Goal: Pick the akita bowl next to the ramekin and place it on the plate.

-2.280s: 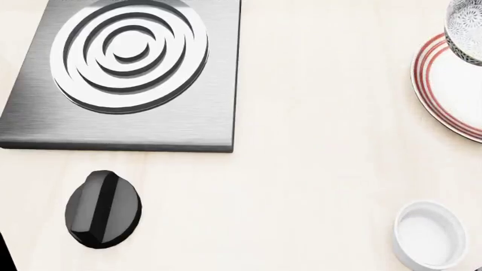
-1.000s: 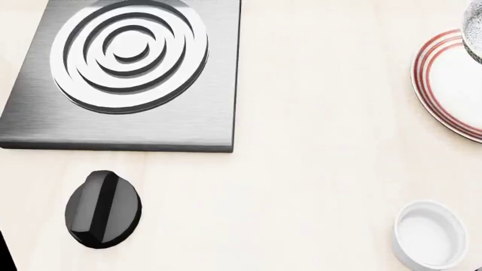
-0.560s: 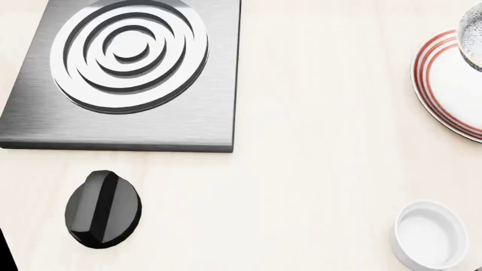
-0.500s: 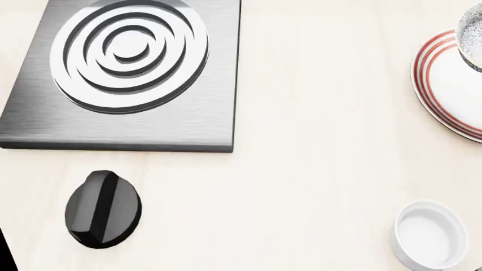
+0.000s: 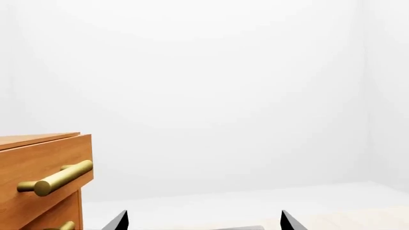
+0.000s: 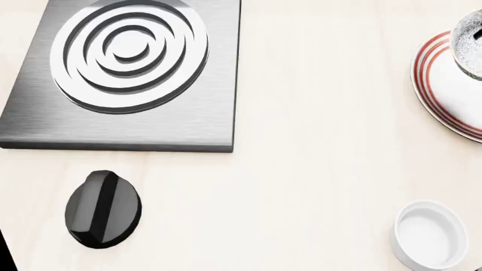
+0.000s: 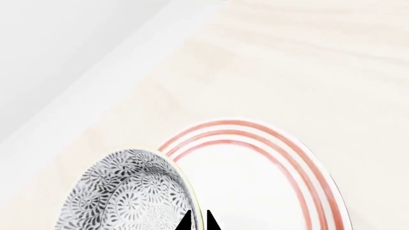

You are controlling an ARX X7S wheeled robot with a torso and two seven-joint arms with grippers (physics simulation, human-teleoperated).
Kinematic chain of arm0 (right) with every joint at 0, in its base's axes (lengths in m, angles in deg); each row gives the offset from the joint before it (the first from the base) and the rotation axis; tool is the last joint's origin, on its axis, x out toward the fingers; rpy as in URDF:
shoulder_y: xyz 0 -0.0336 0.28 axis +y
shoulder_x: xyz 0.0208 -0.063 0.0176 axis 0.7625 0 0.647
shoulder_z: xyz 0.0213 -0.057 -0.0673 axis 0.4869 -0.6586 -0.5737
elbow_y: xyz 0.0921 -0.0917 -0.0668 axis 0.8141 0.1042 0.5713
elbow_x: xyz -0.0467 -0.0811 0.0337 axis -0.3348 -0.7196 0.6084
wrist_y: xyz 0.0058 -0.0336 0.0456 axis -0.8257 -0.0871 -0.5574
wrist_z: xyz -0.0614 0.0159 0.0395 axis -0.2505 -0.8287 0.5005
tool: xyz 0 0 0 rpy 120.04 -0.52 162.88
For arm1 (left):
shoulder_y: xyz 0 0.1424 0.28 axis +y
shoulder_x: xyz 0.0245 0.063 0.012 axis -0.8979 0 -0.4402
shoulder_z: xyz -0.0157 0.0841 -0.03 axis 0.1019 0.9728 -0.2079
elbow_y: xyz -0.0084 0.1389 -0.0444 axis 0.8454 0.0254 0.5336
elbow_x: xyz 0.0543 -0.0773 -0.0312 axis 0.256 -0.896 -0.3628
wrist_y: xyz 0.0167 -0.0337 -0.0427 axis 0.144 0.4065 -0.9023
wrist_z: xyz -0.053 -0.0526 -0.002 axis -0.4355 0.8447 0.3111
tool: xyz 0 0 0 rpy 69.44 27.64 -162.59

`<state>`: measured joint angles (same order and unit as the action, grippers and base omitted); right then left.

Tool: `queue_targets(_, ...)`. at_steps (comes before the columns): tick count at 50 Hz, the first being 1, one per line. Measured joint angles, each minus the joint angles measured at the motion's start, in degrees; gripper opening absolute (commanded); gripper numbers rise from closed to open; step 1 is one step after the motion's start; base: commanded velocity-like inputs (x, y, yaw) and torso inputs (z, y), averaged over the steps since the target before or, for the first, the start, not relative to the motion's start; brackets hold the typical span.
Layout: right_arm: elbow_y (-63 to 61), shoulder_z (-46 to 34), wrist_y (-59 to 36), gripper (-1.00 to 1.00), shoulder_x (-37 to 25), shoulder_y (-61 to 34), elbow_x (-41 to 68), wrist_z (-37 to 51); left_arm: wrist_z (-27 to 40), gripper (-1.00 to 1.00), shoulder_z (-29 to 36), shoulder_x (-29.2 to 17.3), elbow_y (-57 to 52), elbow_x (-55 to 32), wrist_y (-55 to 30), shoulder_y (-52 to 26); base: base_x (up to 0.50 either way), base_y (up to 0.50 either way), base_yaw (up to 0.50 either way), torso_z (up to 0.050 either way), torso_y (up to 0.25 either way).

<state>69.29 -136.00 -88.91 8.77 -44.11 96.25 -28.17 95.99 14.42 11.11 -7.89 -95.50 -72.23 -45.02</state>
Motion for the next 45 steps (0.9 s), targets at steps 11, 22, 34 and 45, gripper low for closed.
queue_targets(11, 4.6, -0.4, 0.4, -1.0, 2.2, -0.9, -0.7, -1.6, -0.3, 1.0, -0.3, -0.1, 0.1, 0.1, 0.1, 0.4, 0.0, 0.0, 0.0, 0.001, 0.0)
queue_targets(22, 6.9, -0.6, 0.6, -1.0, 3.5, -1.5, -0.9, -1.8, -0.5, 1.0, -0.5, -0.1, 0.2, 0.4, 0.1, 1.0, 0.0, 0.0, 0.0, 0.0, 0.001)
queue_targets(34, 7.7, -1.1, 0.8, -1.0, 3.9, -1.6, -0.3, -1.1, -0.7, 1.0, -0.8, -0.4, 0.3, 0.6, 0.1, 1.5, 0.0, 0.0, 0.0, 0.0, 0.0)
queue_targets(45, 7.9, -2.5, 0.9, -1.0, 4.2, -1.8, 0.2, -0.5, -0.8, 1.0, -1.2, -0.5, 0.0, 0.5, -0.2, 1.7, 0.0, 0.0, 0.0, 0.0, 0.001)
